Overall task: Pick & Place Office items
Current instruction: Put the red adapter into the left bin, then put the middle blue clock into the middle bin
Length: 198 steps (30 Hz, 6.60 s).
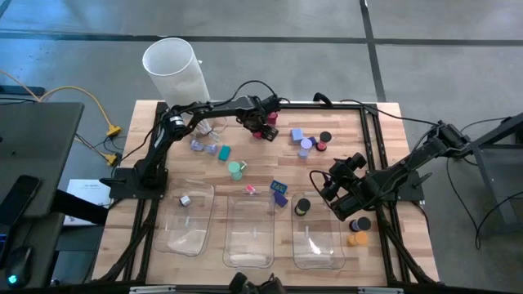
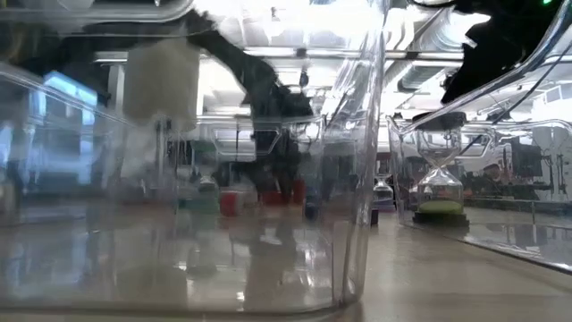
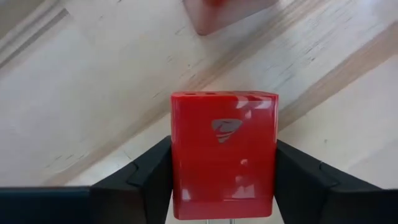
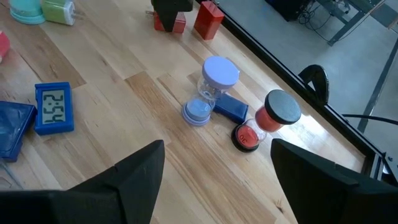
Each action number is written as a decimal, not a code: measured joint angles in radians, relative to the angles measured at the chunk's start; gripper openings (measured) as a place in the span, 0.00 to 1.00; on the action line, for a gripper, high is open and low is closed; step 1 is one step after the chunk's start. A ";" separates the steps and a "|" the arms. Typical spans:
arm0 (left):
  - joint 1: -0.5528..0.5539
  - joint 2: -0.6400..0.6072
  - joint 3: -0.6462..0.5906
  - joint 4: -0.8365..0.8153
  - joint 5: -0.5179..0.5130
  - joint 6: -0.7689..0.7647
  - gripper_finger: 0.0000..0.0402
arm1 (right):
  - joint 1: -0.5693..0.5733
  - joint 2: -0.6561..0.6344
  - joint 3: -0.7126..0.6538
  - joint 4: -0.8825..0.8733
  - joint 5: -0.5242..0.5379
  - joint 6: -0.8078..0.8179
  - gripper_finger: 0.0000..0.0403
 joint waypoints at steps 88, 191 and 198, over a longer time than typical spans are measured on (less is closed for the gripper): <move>-1.022 -1.051 -0.921 -0.268 -0.094 -1.066 0.51 | -0.163 0.000 0.000 0.767 -0.251 -0.753 0.70; -1.027 -1.325 -1.042 0.307 -0.703 -0.240 0.60 | -0.490 0.598 0.332 0.725 -0.837 -1.036 0.70; -1.077 -1.325 -1.042 0.337 -0.704 -0.240 0.60 | -0.480 0.621 0.335 0.740 -0.768 -1.028 0.70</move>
